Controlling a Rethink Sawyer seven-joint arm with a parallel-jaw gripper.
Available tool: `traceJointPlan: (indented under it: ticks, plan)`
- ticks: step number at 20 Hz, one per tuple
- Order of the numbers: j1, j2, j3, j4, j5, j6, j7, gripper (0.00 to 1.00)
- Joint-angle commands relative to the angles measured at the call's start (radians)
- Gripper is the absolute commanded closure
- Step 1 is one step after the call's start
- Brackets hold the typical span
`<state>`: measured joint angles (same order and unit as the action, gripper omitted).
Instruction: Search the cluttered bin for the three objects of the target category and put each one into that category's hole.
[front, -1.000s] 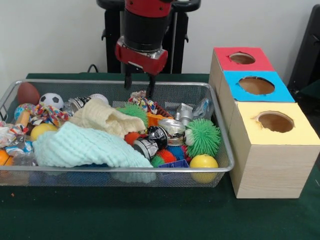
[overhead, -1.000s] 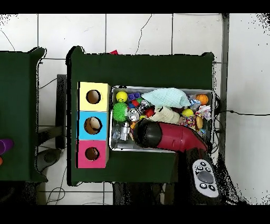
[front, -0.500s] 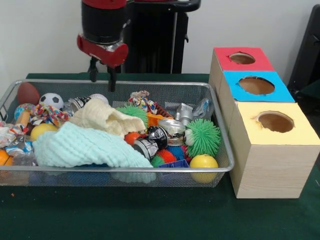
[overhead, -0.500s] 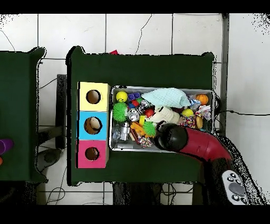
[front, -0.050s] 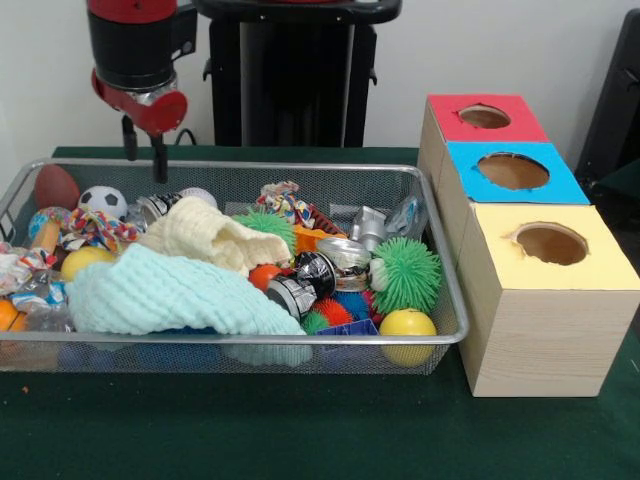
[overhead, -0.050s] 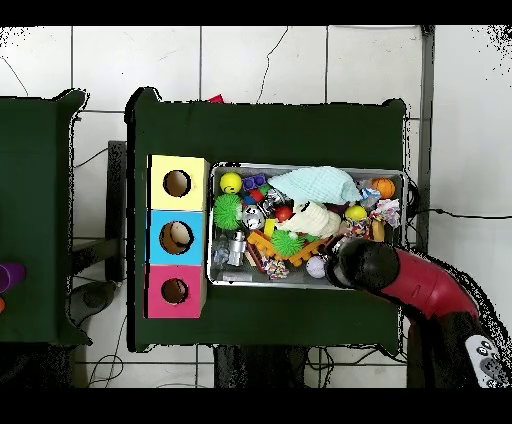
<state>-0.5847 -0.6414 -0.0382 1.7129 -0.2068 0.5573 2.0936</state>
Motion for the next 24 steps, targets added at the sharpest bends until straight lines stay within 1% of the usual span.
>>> traceJointPlan:
  ticks: [1, 4, 10, 17, 24]
  plan:
    - [-0.036, 0.093, 0.151, -0.115, -0.072, 0.117, -0.212, 0.00]
    - [-0.041, 0.126, 0.166, -0.159, -0.091, 0.122, -0.212, 0.00]
    - [-0.064, 0.192, 0.202, -0.238, -0.102, 0.174, -0.230, 0.00]
    - [-0.085, 0.234, 0.230, -0.286, -0.126, 0.190, -0.234, 0.00]
    - [-0.122, 0.286, 0.267, -0.319, -0.159, 0.166, -0.257, 0.00]
